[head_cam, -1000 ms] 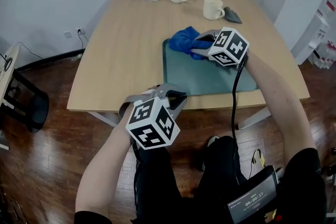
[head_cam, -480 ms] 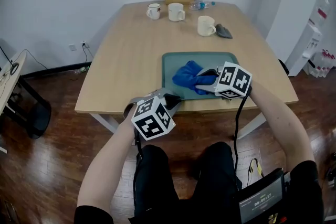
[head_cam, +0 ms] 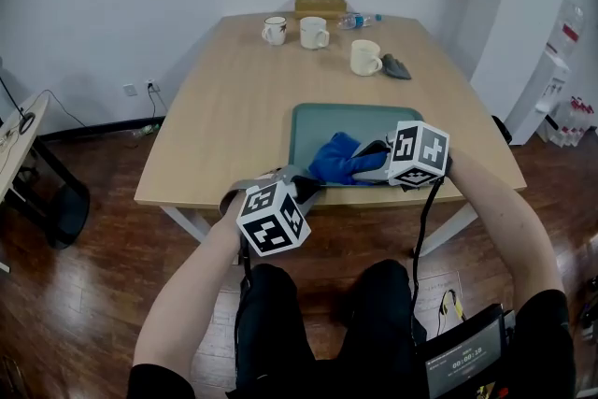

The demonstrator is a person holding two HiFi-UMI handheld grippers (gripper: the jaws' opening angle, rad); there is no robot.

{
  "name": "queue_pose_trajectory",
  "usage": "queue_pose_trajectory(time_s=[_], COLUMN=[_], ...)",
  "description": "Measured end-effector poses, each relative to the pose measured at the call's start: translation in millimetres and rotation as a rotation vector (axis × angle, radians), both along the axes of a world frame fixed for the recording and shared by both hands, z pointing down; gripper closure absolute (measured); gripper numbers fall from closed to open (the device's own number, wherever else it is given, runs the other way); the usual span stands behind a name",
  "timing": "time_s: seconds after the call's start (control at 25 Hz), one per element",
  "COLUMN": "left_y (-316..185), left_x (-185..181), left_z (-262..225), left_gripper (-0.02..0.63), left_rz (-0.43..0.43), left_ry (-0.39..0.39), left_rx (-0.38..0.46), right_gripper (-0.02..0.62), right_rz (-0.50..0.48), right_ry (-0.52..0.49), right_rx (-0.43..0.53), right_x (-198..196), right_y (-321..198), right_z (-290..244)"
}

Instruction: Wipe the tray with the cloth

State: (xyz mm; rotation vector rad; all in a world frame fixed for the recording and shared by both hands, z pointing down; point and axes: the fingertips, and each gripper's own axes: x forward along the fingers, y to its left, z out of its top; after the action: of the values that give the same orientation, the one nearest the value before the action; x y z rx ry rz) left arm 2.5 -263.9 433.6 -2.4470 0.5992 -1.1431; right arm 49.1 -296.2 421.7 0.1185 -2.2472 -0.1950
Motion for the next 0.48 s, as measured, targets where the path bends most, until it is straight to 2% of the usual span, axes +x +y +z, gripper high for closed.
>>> queue_pose_trajectory(time_s=[0.24,0.4,0.48], left_y=[0.4,3.6,3.6], left_x=[-0.5,17.7,35.1], left_z=[-4.5,-16.4,-24.2], left_gripper=[0.580,0.578,0.535], left_rz=[0.037,0.040,0.048], left_ry=[-0.049,0.025,0.052], left_rx=[-0.040,-0.022,0.000], right_gripper=[0.489,0.489,0.489], right_rz=[0.093,0.169,0.201], right_ry=[0.028,0.017,0.005], right_rx=[0.059,0.045,0.034], right_x=[10.7,19.0,22.1], right_y=[-59.7,-101.0,-116.5], right_z=[-4.8,-5.4,-7.5])
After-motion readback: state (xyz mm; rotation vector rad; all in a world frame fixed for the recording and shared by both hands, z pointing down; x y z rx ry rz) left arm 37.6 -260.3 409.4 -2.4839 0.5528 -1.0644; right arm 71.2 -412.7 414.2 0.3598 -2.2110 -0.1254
